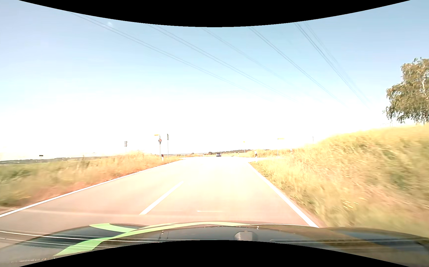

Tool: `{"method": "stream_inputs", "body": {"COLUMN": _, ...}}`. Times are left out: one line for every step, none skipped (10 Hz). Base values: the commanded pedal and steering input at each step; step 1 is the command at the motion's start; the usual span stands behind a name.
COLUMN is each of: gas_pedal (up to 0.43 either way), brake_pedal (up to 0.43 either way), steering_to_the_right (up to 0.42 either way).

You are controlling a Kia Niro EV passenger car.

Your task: Follow the waypoints while adhering to traffic rules and regulations

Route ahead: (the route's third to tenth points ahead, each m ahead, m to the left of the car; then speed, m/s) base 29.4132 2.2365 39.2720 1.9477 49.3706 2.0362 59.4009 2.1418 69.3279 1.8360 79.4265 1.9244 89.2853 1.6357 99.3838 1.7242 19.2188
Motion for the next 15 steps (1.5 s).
{"method": "stream_inputs", "body": {"gas_pedal": 0.177, "brake_pedal": 0.0, "steering_to_the_right": -0.003}}
{"method": "stream_inputs", "body": {"gas_pedal": 0.177, "brake_pedal": 0.0, "steering_to_the_right": -0.003}}
{"method": "stream_inputs", "body": {"gas_pedal": 0.189, "brake_pedal": 0.0, "steering_to_the_right": -0.002}}
{"method": "stream_inputs", "body": {"gas_pedal": 0.189, "brake_pedal": 0.0, "steering_to_the_right": 0.0}}
{"method": "stream_inputs", "body": {"gas_pedal": 0.189, "brake_pedal": 0.0, "steering_to_the_right": 0.002}}
{"method": "stream_inputs", "body": {"gas_pedal": 0.189, "brake_pedal": 0.0, "steering_to_the_right": 0.002}}
{"method": "stream_inputs", "body": {"gas_pedal": 0.197, "brake_pedal": 0.0, "steering_to_the_right": 0.002}}
{"method": "stream_inputs", "body": {"gas_pedal": 0.197, "brake_pedal": 0.0, "steering_to_the_right": 0.002}}
{"method": "stream_inputs", "body": {"gas_pedal": 0.209, "brake_pedal": 0.0, "steering_to_the_right": 0.002}}
{"method": "stream_inputs", "body": {"gas_pedal": 0.209, "brake_pedal": 0.0, "steering_to_the_right": 0.002}}
{"method": "stream_inputs", "body": {"gas_pedal": 0.22, "brake_pedal": 0.0, "steering_to_the_right": 0.002}}
{"method": "stream_inputs", "body": {"gas_pedal": 0.22, "brake_pedal": 0.0, "steering_to_the_right": 0.001}}
{"method": "stream_inputs", "body": {"gas_pedal": 0.22, "brake_pedal": 0.0, "steering_to_the_right": 0.0}}
{"method": "stream_inputs", "body": {"gas_pedal": 0.22, "brake_pedal": 0.0, "steering_to_the_right": 0.0}}
{"method": "stream_inputs", "body": {"gas_pedal": 0.209, "brake_pedal": 0.0, "steering_to_the_right": -0.003}}
